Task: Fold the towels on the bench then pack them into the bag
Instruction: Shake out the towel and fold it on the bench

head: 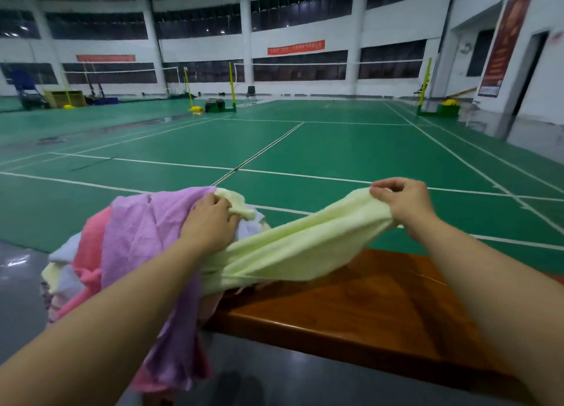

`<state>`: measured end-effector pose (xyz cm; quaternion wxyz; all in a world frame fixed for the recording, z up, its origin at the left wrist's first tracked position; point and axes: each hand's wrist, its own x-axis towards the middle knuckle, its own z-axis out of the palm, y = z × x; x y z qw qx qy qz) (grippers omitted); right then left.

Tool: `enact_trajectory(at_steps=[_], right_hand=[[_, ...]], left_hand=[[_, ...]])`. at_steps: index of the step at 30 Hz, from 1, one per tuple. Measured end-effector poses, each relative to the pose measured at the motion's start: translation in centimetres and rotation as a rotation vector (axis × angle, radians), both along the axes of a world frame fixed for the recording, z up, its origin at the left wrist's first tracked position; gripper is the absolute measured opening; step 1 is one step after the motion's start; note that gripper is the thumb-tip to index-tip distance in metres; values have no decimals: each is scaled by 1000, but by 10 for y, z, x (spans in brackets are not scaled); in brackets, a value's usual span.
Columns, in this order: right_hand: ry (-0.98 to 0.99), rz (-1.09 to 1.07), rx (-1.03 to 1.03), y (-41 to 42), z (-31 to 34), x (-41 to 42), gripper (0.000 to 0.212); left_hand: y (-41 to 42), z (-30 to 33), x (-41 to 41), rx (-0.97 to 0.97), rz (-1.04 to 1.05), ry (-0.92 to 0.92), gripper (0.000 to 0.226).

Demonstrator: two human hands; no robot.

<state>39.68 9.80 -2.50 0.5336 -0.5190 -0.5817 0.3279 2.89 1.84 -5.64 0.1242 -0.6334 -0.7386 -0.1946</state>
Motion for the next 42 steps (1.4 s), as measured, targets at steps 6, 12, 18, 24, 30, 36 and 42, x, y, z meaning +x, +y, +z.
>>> enact_trajectory(at_steps=[6,12,18,24,30,36,42], right_hand=[[-293,274,-452,-36,-20,93,18],[-201,281,-504,-54,-49,127,19],[-16,135,-467,-61,-65,161,24],[-406,-139,-428,-55,-83,218,14],[-1082,-226,-412,-36,-70,203,17],[-766,235,-154,-45,-78,100,12],[-1019,306,-205,-39,-72,121,30]], left_hand=[[5,-2,57,8,55,84,44],[12,-16,150,-474,-510,-263,45],[16,-40,184,-697,-487,-111,86],[16,-46,156,-637,-435,-148,84],[15,-56,142,-423,-495,-88,36],[10,-53,179,-322,-596,-193,27],[16,-46,181,-471,-620,-248,38]])
